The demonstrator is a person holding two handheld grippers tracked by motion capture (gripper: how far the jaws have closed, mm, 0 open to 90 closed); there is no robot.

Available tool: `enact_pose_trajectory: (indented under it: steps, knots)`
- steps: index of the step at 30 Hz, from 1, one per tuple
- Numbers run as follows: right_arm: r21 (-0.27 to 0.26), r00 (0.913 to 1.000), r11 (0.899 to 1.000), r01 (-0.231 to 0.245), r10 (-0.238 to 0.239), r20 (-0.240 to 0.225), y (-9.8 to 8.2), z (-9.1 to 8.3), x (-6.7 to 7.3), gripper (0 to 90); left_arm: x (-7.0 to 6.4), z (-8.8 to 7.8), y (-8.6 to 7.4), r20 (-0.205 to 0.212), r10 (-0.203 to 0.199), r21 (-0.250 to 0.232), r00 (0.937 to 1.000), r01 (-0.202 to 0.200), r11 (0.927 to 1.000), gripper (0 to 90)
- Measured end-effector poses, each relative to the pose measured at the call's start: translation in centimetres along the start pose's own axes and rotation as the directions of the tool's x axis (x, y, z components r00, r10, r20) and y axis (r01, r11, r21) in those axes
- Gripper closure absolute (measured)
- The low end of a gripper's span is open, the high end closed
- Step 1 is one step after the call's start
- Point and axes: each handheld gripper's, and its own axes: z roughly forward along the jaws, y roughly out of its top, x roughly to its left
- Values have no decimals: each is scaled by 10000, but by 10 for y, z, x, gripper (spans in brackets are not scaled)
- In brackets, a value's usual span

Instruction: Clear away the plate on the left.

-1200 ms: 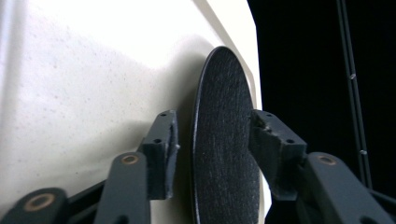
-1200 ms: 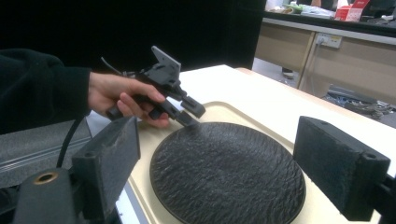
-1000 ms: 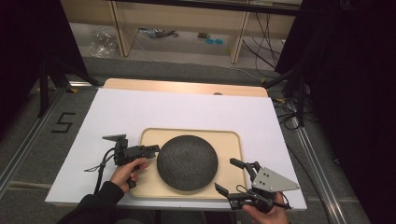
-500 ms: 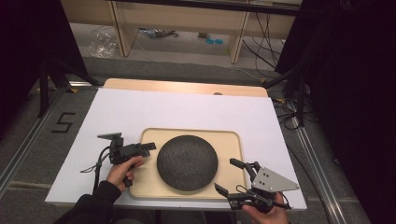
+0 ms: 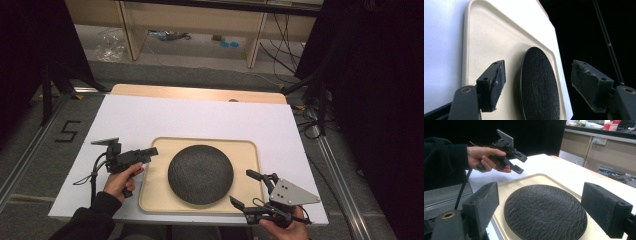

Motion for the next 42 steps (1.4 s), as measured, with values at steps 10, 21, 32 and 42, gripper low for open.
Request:
enact_pose_trajectory:
  steps: [10,21,32,42]
  knots:
    - [50,9999,10000,58,-57,-135,0,0,-1,159,0,-14,5,169,114,-489,9998,-106,9987,266]
    - [137,10000,9999,34,-33,-77,0,-1,-1,159,-1,-24,7,98,317,-562,9995,-311,9979,263]
    - [99,9999,9999,15,-14,-104,0,0,-1,159,-3,-37,9,148,787,-742,9968,-774,9942,259]
    - [-5,10000,10000,31,-31,42,0,0,0,159,-5,-48,9,94,1239,-746,9922,-1229,9896,256]
